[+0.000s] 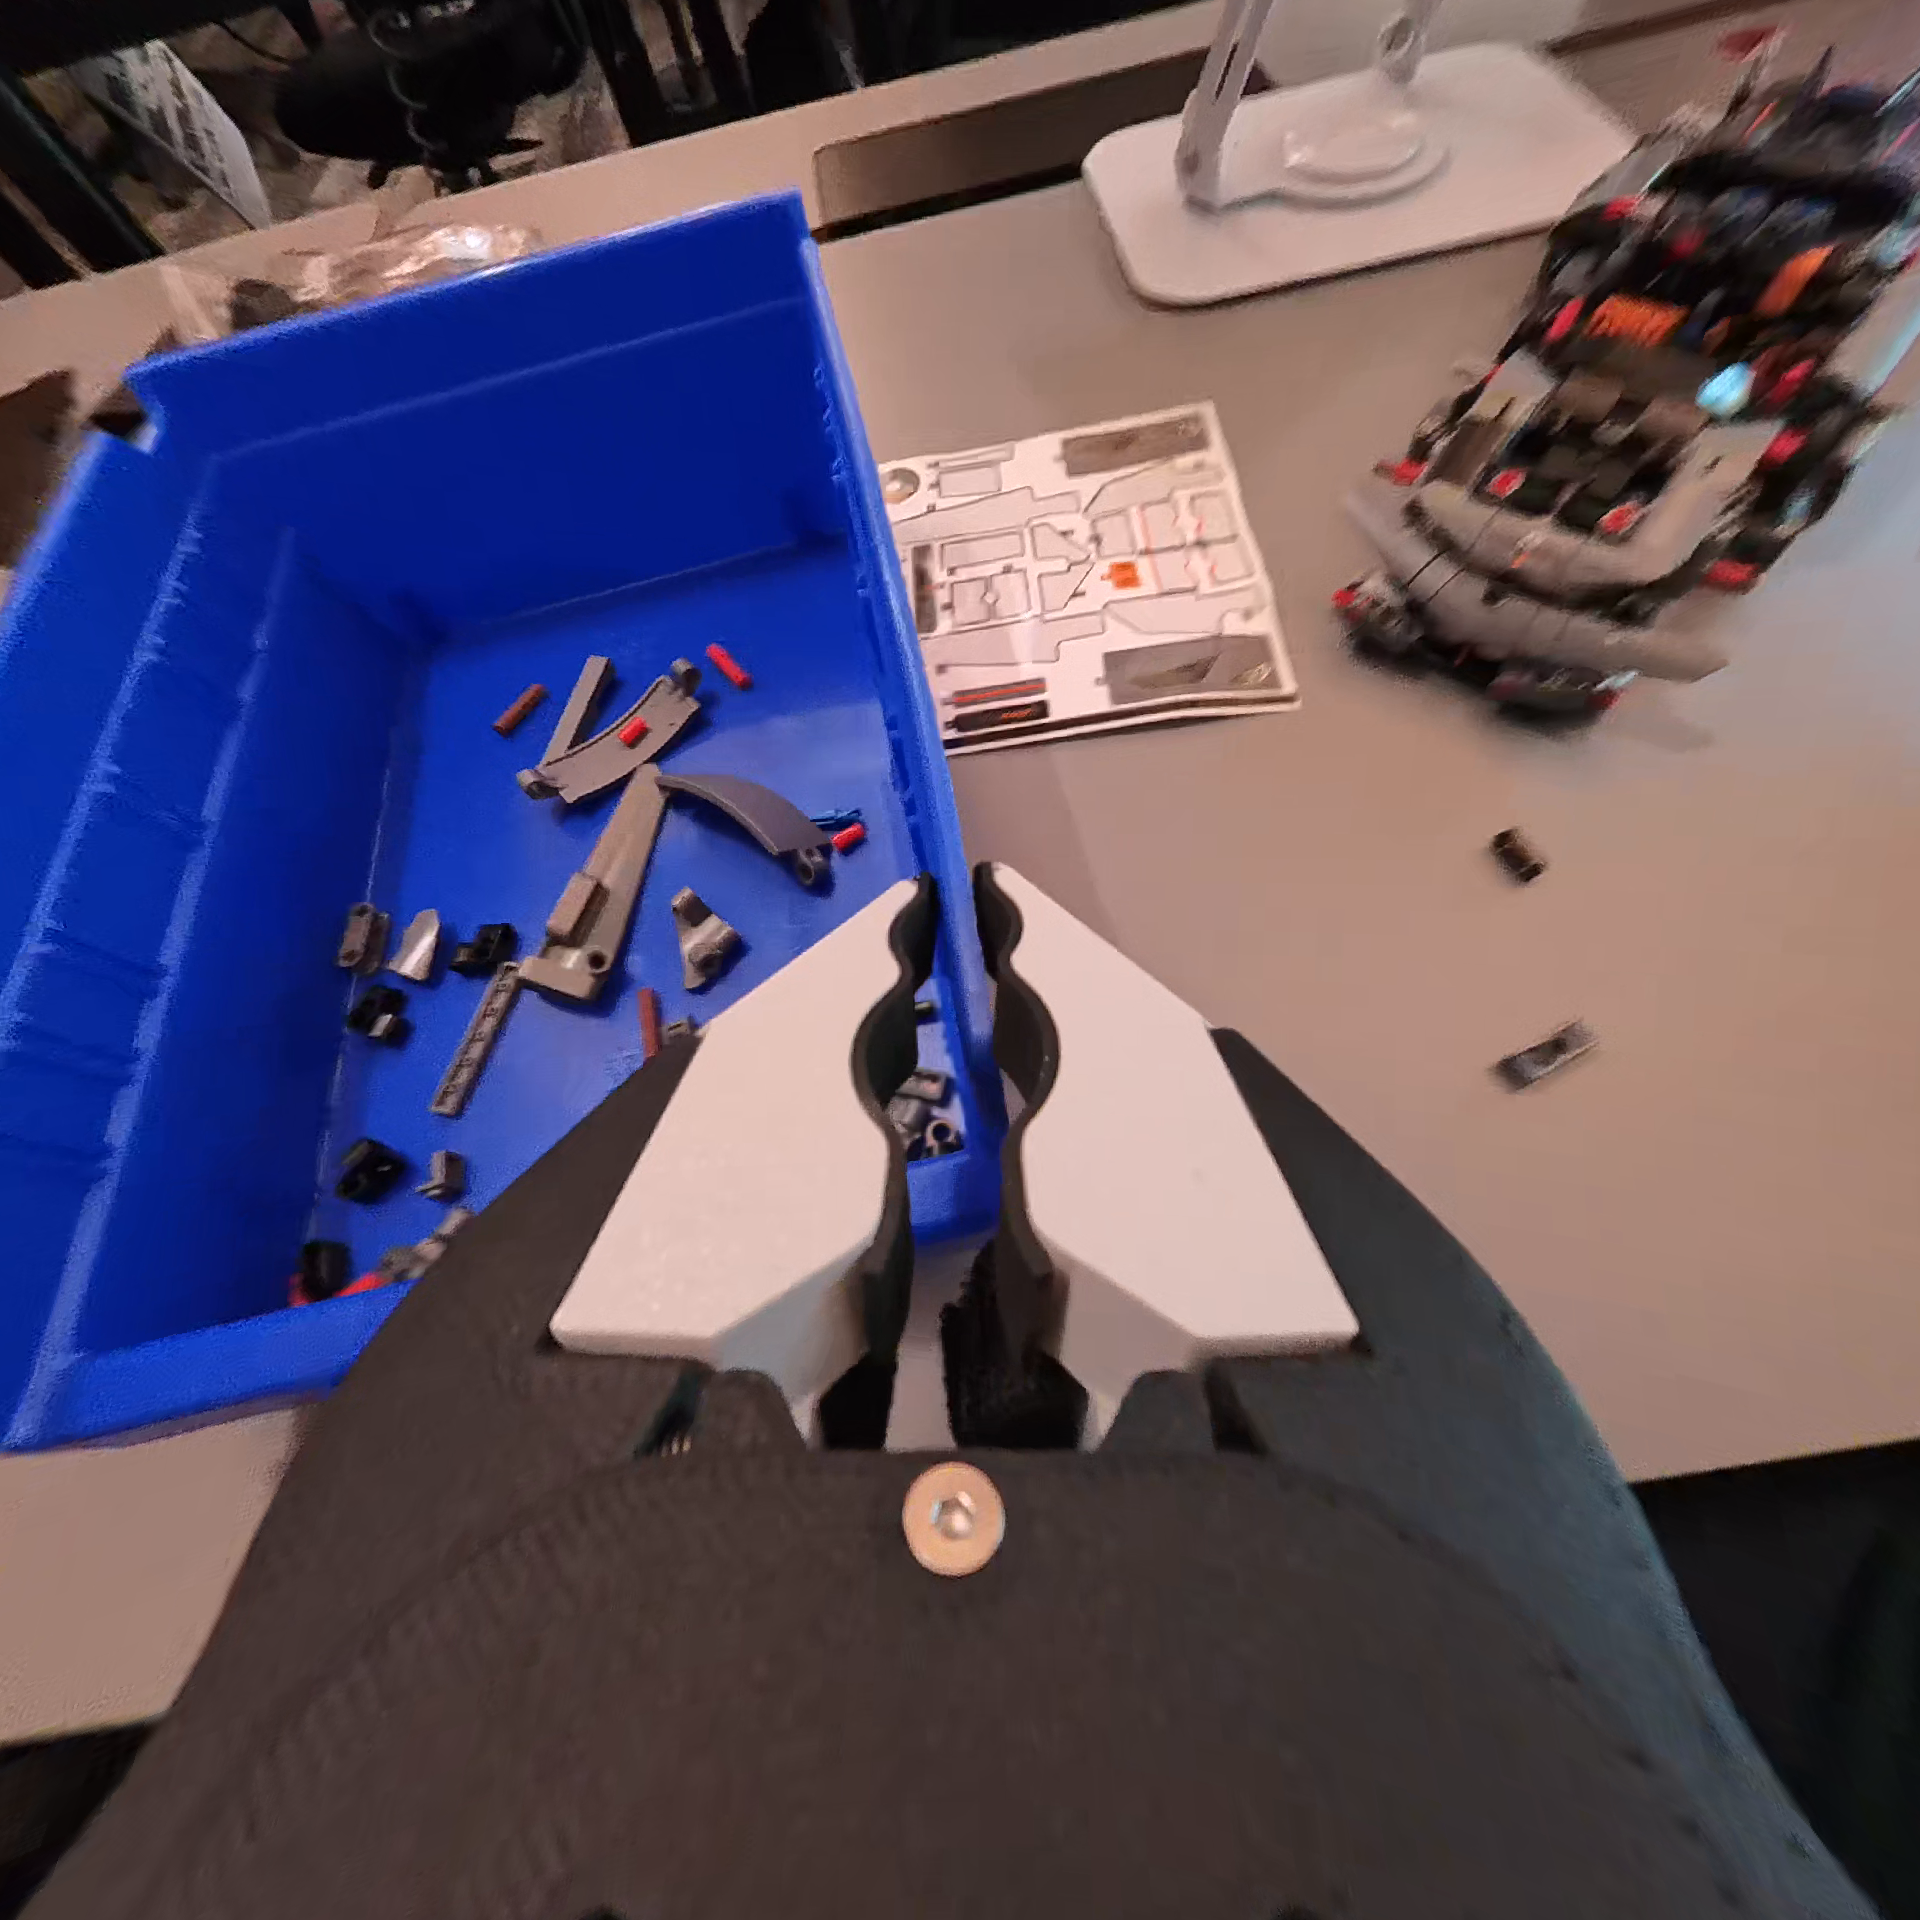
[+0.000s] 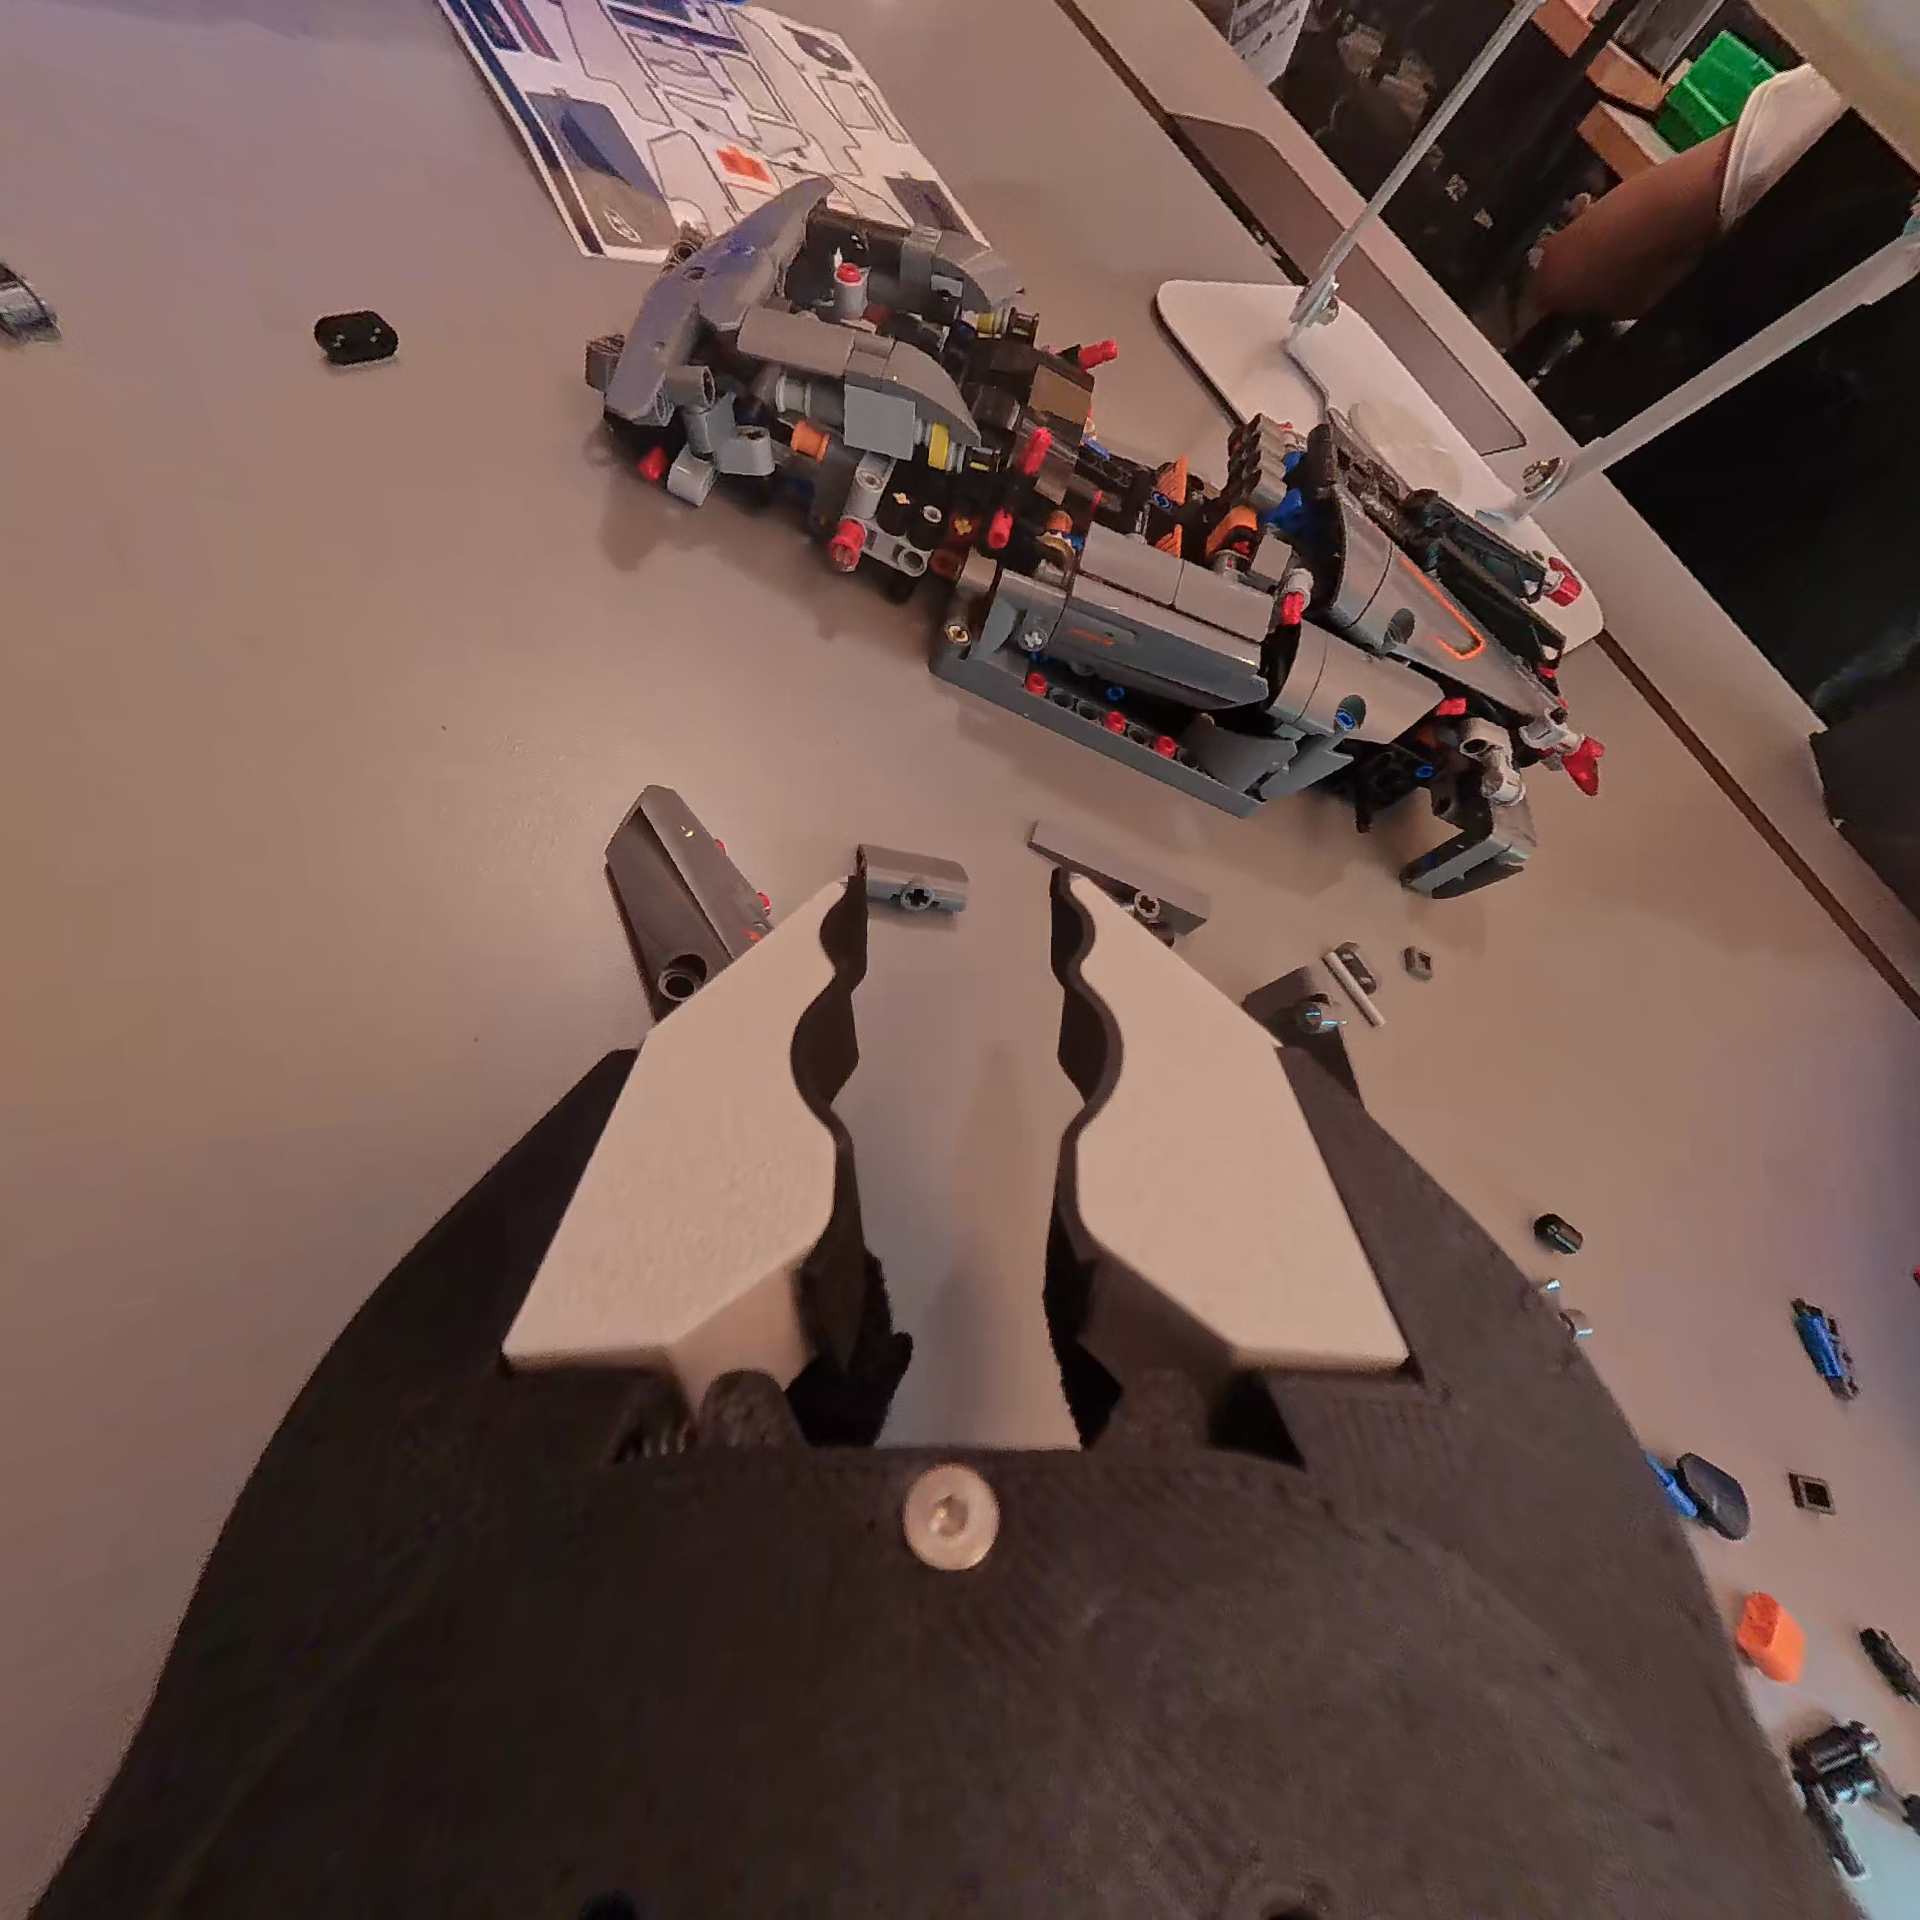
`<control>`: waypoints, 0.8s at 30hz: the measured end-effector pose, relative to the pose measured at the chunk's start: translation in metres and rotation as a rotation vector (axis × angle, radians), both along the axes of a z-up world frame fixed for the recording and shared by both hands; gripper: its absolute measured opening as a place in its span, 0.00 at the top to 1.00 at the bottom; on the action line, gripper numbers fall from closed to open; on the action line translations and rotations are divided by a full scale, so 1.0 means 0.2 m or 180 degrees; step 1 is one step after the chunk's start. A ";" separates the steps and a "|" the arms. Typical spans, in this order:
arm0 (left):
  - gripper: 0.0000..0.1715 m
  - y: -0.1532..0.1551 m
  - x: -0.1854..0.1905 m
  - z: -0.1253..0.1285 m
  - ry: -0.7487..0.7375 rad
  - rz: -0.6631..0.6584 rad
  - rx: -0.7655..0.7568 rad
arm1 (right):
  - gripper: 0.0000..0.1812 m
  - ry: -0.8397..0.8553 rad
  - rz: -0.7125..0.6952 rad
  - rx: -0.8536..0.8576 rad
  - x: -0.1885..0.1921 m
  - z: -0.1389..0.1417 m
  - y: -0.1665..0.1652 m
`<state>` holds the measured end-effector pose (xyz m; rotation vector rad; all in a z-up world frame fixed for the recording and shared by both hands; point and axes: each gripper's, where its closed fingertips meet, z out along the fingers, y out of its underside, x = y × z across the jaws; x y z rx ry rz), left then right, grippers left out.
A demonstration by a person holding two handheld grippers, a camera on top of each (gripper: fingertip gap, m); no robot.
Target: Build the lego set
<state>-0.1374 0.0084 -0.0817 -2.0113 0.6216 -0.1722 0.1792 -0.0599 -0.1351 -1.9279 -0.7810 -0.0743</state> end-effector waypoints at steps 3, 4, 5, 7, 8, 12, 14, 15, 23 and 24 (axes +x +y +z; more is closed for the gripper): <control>0.84 -0.04 0.13 0.00 -0.0188 -0.0218 0.0003 | 0.81 -0.0021 -0.0005 0.0004 0.00 0.00 0.00; 0.77 -0.05 0.14 0.02 -0.0186 -0.0262 0.0060 | 0.81 -0.0028 -0.0005 0.0005 0.00 0.00 0.00; 0.73 -0.06 0.14 0.06 -0.0260 -0.0353 0.0127 | 0.81 -0.0037 -0.0008 0.0009 0.00 0.00 0.00; 0.75 -0.09 0.10 0.16 -0.0372 -0.0535 0.0290 | 0.81 -0.0056 -0.0021 0.0013 0.00 0.00 0.00; 0.77 -0.09 0.04 0.19 -0.0339 -0.0523 0.0315 | 0.81 -0.0062 -0.0026 0.0012 0.00 -0.01 0.00; 0.86 -0.05 -0.26 0.28 -0.0106 -0.0406 0.0402 | 0.81 -0.0102 -0.0050 -0.0004 0.01 -0.01 0.01; 0.90 -0.01 -0.42 0.27 0.0147 -0.0245 0.0318 | 0.81 -0.0148 -0.0075 -0.0014 0.01 -0.02 0.01; 0.94 0.00 -0.46 0.26 0.0259 -0.0286 0.0245 | 0.81 -0.0166 -0.0084 -0.0020 0.01 -0.03 0.01; 0.99 0.10 -0.63 0.19 0.0798 -0.0419 -0.0022 | 0.80 -0.0338 -0.0225 -0.0064 0.05 -0.06 0.03; 0.98 0.10 -0.62 0.18 0.0831 -0.0519 -0.0058 | 0.80 -0.0350 -0.0240 -0.0065 0.05 -0.06 0.03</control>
